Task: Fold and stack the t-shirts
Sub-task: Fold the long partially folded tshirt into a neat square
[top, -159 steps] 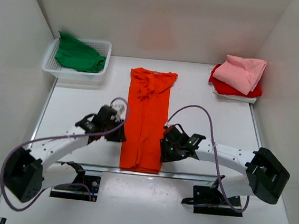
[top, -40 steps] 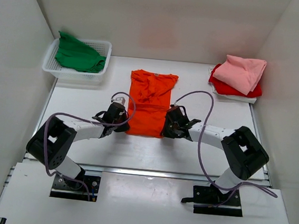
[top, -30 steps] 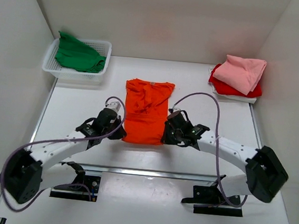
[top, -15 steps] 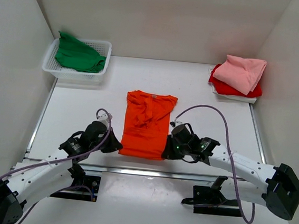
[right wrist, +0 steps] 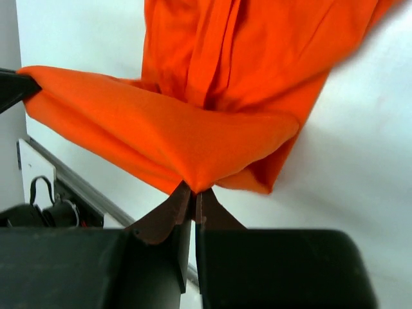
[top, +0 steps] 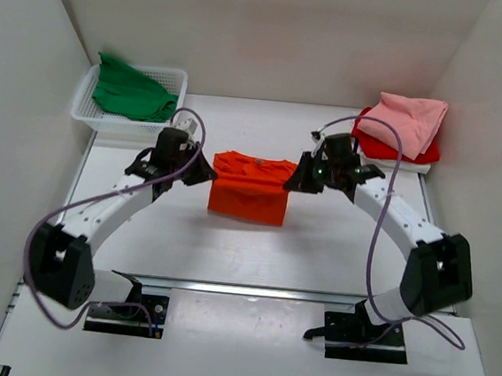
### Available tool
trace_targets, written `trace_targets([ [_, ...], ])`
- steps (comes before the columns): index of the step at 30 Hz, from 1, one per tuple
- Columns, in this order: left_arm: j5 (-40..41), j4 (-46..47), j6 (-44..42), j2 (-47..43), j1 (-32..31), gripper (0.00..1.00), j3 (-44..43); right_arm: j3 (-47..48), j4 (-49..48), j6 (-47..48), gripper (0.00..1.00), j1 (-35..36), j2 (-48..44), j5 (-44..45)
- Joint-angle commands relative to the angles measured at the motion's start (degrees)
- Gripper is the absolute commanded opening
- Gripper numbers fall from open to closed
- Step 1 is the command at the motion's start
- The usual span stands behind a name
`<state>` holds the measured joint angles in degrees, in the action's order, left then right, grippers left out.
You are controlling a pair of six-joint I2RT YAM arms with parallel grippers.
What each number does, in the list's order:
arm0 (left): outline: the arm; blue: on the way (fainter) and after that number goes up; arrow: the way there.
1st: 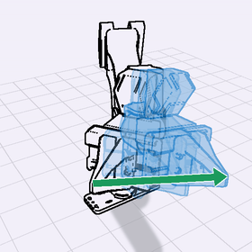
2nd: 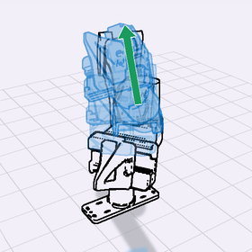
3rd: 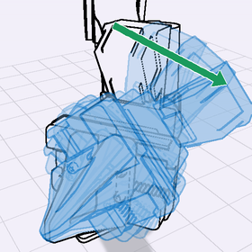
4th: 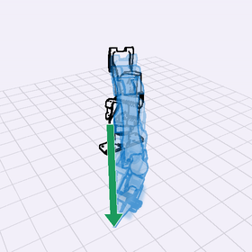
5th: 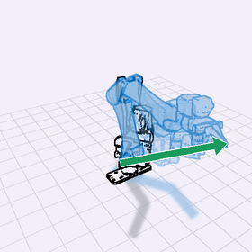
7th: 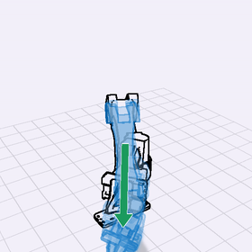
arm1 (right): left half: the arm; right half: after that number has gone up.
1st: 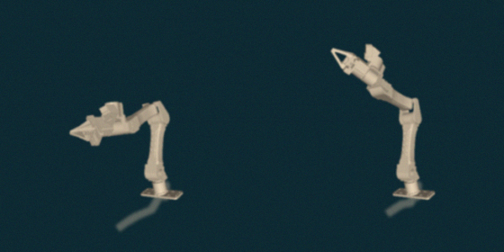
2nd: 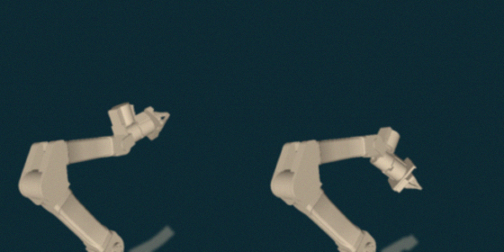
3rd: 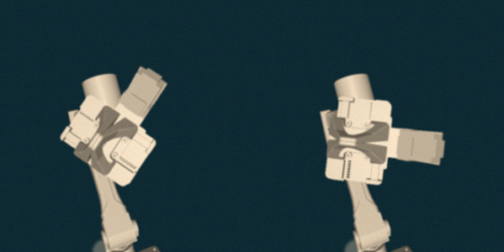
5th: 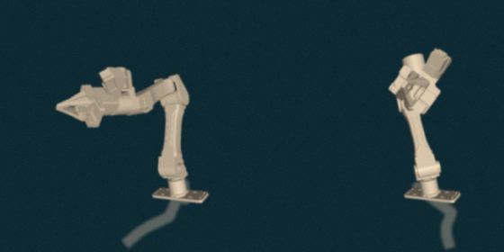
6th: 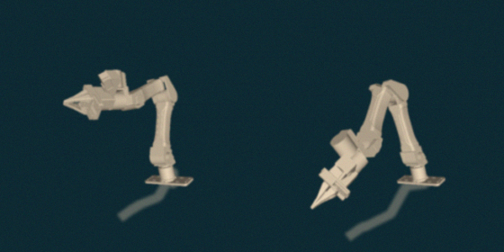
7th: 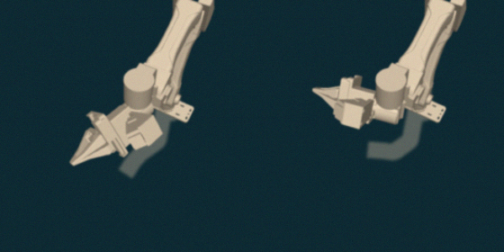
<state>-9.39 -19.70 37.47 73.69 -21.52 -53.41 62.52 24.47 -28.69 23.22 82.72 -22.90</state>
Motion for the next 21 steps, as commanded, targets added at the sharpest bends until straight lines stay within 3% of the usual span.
trace_targets([
  [1,-0.54,4.49,-3.46,8.98,3.58,0.0,-7.74,8.99,-1.0,5.83,0.0,-4.23,7.86,-2.94],
  [5,-0.11,5.56,-4.07,25.05,6.39,0.03,-21.43,21.2,-2.84,6.97,0.0,-7.05,21.65,-4.0],
  [6,0.5,5.38,-4.08,27.27,6.92,0.22,-23.48,24.02,-2.06,7.5,0.05,-7.66,24.31,-3.74],
  [7,0.16,5.55,-3.38,31.65,7.8,0.33,-27.67,30.23,-0.93,7.94,0.13,-8.36,29.29,-2.95],
  [9,-1.42,7.39,-1.36,36.6,9.47,0.29,-32.01,39.66,4.6,9.43,0.33,-8.81,35.92,2.65],
  [10,-3.6,8.97,0.39,38.87,10.61,0.32,-33.5,42.83,5.32,9.44,0.37,-8.9,37.94,5.55],
  [11,-5.01,10.72,1.97,40.12,11.75,0.42,-35.0,44.08,5.33,9.0,0.43,-9.16,38.83,6.71],
  [15,-5.91,12.06,1.82,39.17,12.03,0.45,-33.88,38.83,2.0,6.72,0.52,-9.78,34.63,9.1],
  [21,-8.46,13.46,0.76,33.02,7.73,0.46,-22.91,16.36,-6.26,3.82,0.65,-7.85,23.74,8.31],
])
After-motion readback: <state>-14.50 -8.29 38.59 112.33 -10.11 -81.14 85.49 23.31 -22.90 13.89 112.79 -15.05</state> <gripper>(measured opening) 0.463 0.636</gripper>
